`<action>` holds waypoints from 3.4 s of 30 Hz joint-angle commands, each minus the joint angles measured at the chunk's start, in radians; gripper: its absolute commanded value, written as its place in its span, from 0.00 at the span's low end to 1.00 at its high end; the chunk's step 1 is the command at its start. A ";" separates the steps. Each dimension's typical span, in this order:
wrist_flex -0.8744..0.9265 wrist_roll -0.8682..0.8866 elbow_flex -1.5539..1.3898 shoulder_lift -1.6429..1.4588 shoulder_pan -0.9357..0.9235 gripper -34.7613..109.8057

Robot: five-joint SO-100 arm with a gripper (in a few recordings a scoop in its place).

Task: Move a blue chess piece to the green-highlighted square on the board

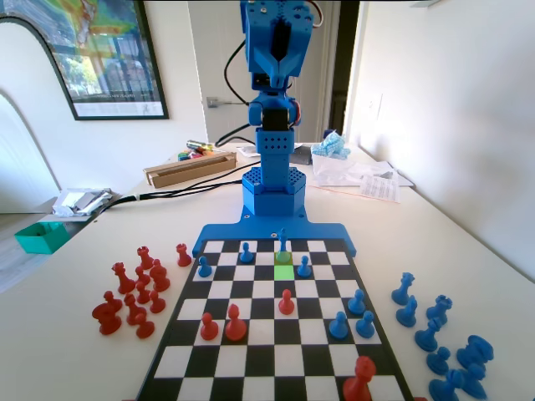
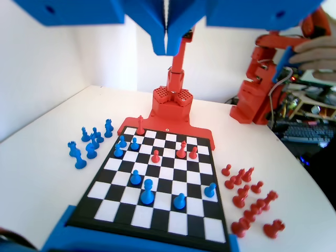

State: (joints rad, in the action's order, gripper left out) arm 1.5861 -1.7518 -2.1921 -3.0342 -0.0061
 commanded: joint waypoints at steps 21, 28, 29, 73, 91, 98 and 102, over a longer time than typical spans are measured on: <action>0.074 -0.397 0.345 0.525 0.156 0.25; 0.161 -0.514 0.333 0.683 0.121 0.25; 0.173 -0.535 0.330 0.715 0.109 0.25; -0.383 -0.647 -0.046 1.166 0.055 0.34; -0.577 -0.658 -0.222 1.181 0.061 0.34; -0.595 -0.646 -0.224 1.203 0.074 0.34; -0.615 -0.640 -0.230 1.220 0.080 0.34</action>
State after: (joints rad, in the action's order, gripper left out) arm 0.9756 -2.3930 -2.4176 -1.8070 0.0614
